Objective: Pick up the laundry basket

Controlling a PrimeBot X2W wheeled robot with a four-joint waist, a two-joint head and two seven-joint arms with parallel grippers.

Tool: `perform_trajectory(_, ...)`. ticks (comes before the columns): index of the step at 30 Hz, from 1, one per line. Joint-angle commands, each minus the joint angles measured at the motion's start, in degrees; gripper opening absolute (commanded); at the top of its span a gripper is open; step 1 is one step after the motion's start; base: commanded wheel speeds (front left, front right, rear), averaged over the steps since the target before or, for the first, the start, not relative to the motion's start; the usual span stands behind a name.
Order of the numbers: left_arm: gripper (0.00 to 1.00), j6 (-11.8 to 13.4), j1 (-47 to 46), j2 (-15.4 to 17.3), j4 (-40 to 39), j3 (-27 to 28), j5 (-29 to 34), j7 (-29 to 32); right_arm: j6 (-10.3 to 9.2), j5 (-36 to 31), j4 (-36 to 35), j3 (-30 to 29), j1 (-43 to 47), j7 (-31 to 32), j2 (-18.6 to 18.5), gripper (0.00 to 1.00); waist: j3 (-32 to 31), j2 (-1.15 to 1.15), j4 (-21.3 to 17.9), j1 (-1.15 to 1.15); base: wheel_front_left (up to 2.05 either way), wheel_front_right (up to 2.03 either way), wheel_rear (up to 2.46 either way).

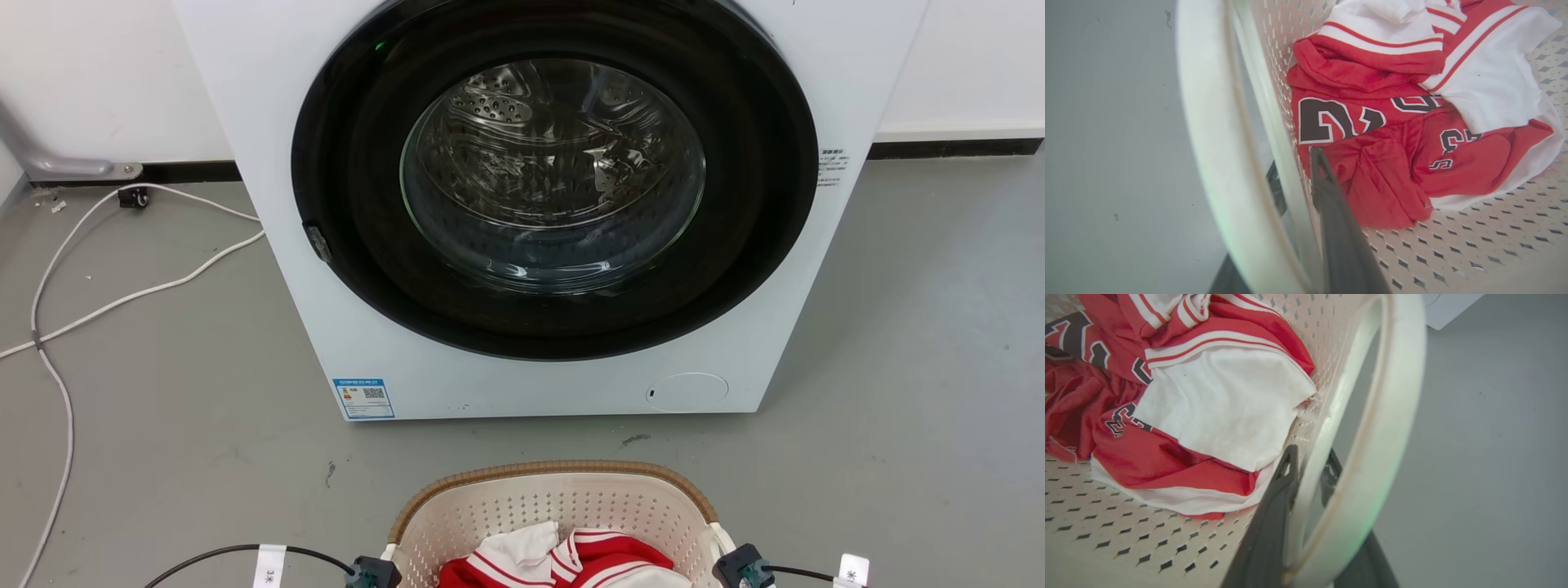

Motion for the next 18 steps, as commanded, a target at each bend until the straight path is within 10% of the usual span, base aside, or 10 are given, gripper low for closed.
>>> perform_trajectory(1,0.00,-0.10,-0.83,1.50,-0.25,-0.17,-0.10,-0.48,0.28,-0.49,0.84,0.80,0.76,0.62,-1.24,0.00,-0.01,0.00,-0.03,0.00,0.00,0.00,0.00)
perform_trajectory(18,0.00,-0.10,-0.80,1.45,-0.26,-1.64,-1.73,-0.43,0.28,-0.84,0.85,0.94,0.79,0.95,-1.24,0.00,-0.06,0.00,-0.04,0.00,0.00,0.00,0.00)
